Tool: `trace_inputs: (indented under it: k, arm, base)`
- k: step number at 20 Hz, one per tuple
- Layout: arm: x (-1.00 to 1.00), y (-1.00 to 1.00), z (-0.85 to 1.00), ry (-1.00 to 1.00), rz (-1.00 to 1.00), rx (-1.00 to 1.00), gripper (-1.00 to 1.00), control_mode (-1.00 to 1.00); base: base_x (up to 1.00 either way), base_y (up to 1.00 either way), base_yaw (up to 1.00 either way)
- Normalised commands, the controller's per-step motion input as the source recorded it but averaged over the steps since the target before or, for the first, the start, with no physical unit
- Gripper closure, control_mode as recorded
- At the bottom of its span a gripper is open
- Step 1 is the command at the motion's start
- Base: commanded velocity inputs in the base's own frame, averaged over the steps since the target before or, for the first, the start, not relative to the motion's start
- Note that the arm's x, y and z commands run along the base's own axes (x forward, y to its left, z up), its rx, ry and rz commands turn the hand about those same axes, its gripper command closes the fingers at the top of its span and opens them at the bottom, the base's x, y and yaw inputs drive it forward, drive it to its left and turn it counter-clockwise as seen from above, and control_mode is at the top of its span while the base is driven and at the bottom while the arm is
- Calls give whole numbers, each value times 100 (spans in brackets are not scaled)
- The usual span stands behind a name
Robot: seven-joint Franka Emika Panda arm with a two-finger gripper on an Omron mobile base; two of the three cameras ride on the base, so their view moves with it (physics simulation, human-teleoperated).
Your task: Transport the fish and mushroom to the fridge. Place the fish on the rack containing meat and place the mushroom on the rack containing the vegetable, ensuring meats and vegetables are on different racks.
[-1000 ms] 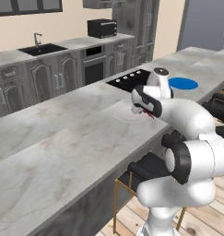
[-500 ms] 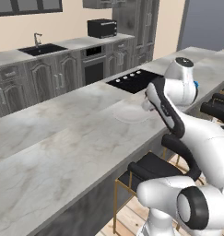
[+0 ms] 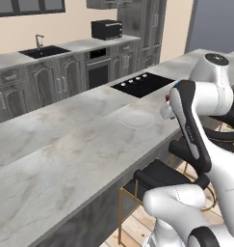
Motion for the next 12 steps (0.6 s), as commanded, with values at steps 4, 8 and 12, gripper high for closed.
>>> trace_inputs:
  k: [4, 8, 12]
  arm:
    - [-69, 0, 60, 3, 0, 0, 100, -100]
    - [-79, 0, 59, 3, 0, 0, 100, -100]
    - [-72, 0, 50, 1, 0, 0, 100, -100]
  base:
    - [0, 0, 0]
    - [0, 0, 0]
    - [0, 0, 0]
